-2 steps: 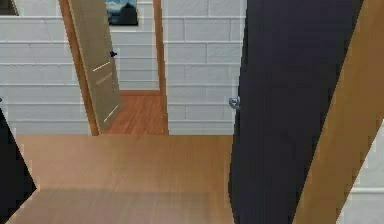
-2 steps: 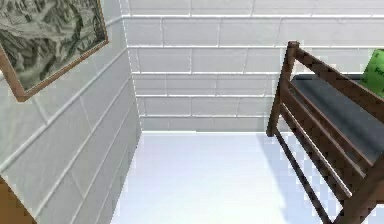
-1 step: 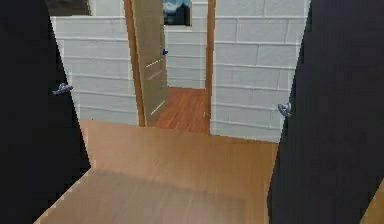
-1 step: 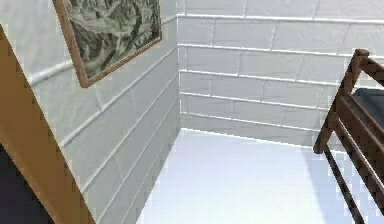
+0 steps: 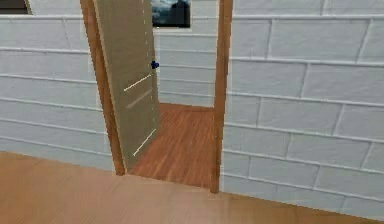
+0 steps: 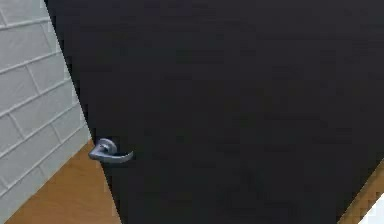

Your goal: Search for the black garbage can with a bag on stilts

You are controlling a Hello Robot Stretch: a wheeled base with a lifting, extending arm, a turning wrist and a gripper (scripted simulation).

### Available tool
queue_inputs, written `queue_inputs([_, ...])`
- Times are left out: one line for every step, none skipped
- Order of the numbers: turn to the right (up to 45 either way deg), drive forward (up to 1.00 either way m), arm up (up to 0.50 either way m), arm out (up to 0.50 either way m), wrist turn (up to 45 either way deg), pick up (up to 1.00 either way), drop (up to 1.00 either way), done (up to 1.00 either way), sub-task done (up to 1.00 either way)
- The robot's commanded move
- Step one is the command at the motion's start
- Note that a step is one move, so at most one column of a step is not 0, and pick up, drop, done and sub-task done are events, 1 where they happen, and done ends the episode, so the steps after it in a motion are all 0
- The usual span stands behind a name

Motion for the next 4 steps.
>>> queue_inputs([0.0, 1.00, 0.00, 0.00, 0.0, 0.00, 0.00, 0.00, 0.00])
queue_inputs([-6.0, 0.00, 0.00, 0.00, 0.0, 0.00, 0.00, 0.00, 0.00])
queue_inputs([-3.0, 0.00, 0.00, 0.00, 0.0, 0.00, 0.00, 0.00, 0.00])
queue_inputs([0.0, 0.30, 0.00, 0.00, 0.0, 0.00, 0.00, 0.00, 0.00])
